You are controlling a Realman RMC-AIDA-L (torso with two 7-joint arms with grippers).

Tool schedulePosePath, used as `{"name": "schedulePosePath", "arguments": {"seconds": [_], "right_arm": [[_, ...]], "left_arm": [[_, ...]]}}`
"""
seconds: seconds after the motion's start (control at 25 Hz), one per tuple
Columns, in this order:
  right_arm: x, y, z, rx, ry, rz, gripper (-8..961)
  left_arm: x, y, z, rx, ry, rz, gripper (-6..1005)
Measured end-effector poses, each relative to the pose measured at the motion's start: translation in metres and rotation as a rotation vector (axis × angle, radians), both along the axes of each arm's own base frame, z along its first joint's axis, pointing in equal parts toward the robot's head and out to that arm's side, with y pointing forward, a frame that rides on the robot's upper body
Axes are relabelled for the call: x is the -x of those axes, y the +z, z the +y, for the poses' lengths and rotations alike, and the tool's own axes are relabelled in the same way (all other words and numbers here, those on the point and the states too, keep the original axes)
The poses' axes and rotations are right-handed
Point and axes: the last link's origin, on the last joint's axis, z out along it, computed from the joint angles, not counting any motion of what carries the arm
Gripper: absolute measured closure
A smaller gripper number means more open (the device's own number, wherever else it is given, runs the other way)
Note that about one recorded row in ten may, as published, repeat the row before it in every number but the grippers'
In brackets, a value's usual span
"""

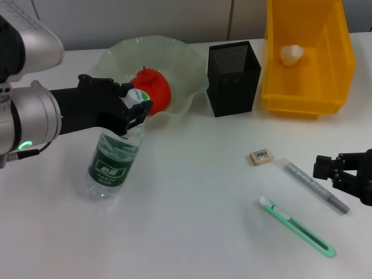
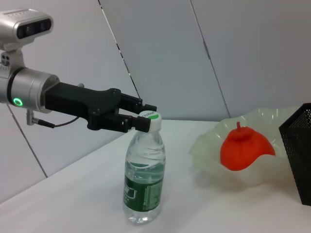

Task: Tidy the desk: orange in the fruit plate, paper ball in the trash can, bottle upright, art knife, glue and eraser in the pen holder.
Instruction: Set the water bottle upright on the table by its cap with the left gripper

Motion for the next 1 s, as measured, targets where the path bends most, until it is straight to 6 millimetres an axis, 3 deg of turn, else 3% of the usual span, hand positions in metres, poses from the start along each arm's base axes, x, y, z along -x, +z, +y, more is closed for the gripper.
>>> {"name": "schedulePosePath", "arguments": {"seconds": [1.0], "right_arm": [[0.002,0.000,0.003,0.002,0.005,0.000,780]], "left_arm": [[0.021,0.017,0.000,-0.037,0.008,-0.089,569]]}}
